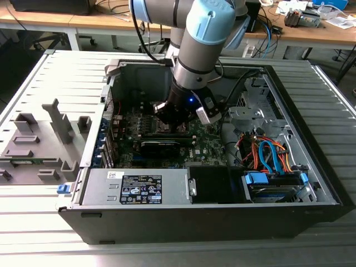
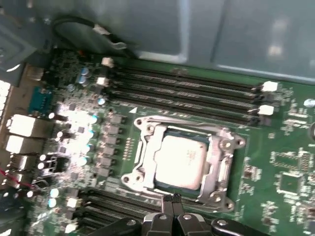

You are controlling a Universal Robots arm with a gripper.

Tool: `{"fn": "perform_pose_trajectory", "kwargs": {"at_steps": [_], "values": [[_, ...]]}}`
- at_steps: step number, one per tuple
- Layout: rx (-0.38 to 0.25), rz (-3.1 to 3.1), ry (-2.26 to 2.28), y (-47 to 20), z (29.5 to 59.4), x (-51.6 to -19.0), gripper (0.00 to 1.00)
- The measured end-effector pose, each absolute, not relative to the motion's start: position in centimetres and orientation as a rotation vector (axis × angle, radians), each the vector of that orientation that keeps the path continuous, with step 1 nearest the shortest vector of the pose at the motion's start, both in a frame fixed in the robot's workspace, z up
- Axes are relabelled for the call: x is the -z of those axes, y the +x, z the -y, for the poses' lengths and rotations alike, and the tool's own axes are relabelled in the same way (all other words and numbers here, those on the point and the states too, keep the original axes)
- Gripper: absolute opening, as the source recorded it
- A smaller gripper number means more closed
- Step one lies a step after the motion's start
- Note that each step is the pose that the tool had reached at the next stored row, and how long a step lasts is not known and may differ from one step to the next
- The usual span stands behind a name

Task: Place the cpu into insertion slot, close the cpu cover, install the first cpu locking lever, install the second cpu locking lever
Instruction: 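Install the second cpu locking lever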

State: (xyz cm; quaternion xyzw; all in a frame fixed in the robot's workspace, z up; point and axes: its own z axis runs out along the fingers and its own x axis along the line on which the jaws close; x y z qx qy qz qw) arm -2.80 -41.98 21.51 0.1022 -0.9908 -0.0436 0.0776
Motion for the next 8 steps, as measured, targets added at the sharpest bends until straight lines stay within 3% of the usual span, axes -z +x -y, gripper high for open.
{"fn": "perform_pose_trajectory", "kwargs": {"at_steps": [8], "values": [[0.132,2.971,0.282,-2.8,41.6,-24.7,0.11]]}}
